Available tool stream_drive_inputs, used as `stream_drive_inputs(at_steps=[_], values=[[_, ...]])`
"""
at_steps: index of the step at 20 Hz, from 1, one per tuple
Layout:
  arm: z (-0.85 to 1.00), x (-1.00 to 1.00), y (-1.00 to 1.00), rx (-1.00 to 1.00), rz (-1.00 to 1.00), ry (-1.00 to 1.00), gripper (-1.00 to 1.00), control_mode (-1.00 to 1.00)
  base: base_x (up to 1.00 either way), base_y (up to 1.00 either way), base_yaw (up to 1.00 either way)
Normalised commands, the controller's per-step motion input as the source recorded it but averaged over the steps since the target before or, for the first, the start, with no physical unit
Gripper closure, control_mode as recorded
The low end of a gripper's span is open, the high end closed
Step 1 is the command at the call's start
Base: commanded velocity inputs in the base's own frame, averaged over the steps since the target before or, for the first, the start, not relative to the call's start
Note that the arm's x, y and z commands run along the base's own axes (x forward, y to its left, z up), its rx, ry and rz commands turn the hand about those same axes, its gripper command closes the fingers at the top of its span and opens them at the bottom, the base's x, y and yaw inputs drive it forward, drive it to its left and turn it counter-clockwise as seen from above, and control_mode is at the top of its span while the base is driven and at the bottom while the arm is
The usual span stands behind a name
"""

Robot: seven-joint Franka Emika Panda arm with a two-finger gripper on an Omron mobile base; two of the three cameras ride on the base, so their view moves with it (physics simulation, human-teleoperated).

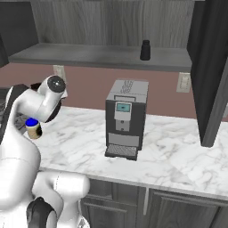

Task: Collect the paprika, mayonnaise, and shaker from the cabinet and place them next to the stove.

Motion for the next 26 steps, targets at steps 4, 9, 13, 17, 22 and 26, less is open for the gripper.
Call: stream_drive_inputs(at_steps=[4, 9, 13, 17, 22, 26], values=[[-0.40, 0.29, 0.30, 0.00, 0.21, 0.09, 1.00, -1.00, 0.00, 0.00, 0.00], [-0.33, 0.53, 0.31, 0.00, 0.15, 0.03, 1.00, -1.00, 0.00, 0.00, 0.00], [-0.29, 0.52, 0.21, 0.00, 0.13, 0.00, 1.00, -1.00, 0.00, 0.00, 0.00], [-0.30, 0.46, 0.12, 0.00, 0.12, 0.00, 1.00, -1.00, 0.00, 0.00, 0.00], [-0.31, 0.25, 0.08, 0.00, 0.09, 0.00, 1.00, -1.00, 0.00, 0.00, 0.00], [-0.31, 0.13, 0.10, 0.00, 0.08, 0.00, 1.00, -1.00, 0.00, 0.00, 0.00]])
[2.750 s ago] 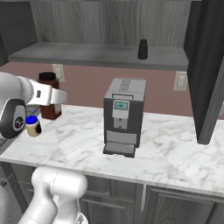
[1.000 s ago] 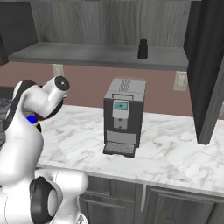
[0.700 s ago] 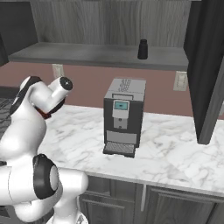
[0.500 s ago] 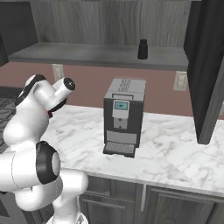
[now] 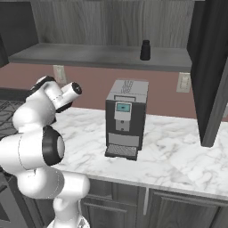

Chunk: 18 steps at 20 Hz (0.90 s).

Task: Collect the paprika, mayonnaise, and shaker from the cabinet and place them next to the stove.

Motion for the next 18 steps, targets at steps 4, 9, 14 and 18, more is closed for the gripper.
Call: stream_drive_inputs(at_steps=[4, 9, 14, 18], values=[[-0.27, 0.14, 0.11, 0.00, 0.08, 0.00, 1.00, -1.00, 0.00, 0.00, 0.00], [-0.26, 0.06, 0.12, 0.00, 0.06, 0.00, 1.00, -1.00, 0.00, 0.00, 0.00], [-0.16, 0.10, 0.11, 0.00, 0.04, 0.00, 1.00, -1.00, 0.00, 0.00, 0.00], [-0.16, 0.13, 0.12, 0.03, 0.04, -0.03, 1.00, -1.00, 0.00, 0.00, 0.00]])
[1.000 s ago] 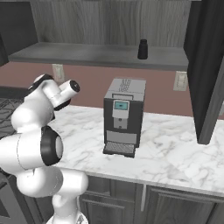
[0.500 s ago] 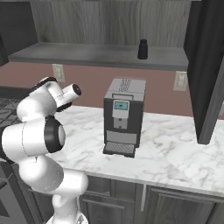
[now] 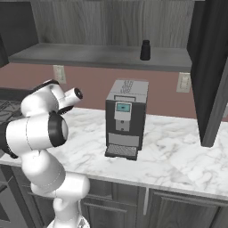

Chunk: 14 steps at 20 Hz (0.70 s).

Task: Collect the paprika, mayonnaise, and shaker from the cabinet and place them next to the stove.

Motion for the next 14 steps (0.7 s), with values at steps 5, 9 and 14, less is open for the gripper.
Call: stream_drive_inputs(at_steps=[5, 9, 14], values=[[-0.16, 0.19, 0.09, 0.05, 0.04, -0.05, 1.00, -1.00, 0.00, 0.00, 0.00], [-0.16, 0.20, 0.07, 0.04, 0.03, -0.06, 1.00, -1.00, 0.00, 0.00, 0.00], [-0.13, 0.22, 0.07, 0.03, 0.03, -0.04, 1.00, -1.00, 0.00, 0.00, 0.00]])
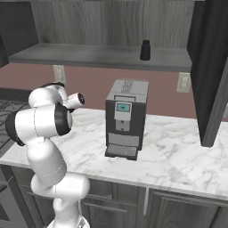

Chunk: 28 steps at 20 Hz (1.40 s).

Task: Collect the paprika, mayonnaise, and shaker from the cabinet and place them next to the stove.

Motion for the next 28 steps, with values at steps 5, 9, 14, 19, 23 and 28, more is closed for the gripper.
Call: stream_drive_inputs(at_steps=[5, 9, 14, 19, 23, 28], values=[[-0.13, 0.19, 0.12, 0.00, 0.03, -0.02, 1.00, -1.00, 0.00, 0.00, 0.00], [-0.14, 0.11, 0.13, 0.00, 0.03, -0.01, 1.00, -1.00, 0.00, 0.00, 0.00], [-0.16, 0.07, 0.10, 0.00, 0.04, -0.03, 1.00, -1.00, 0.00, 0.00, 0.00], [-0.21, 0.05, 0.07, 0.00, 0.05, -0.01, 1.00, -1.00, 0.00, 0.00, 0.00], [-0.20, 0.08, 0.05, 0.01, 0.05, 0.00, 1.00, -1.00, 0.00, 0.00, 0.00], [-0.22, 0.08, 0.02, 0.00, 0.05, 0.00, 1.00, -1.00, 0.00, 0.00, 0.00]])
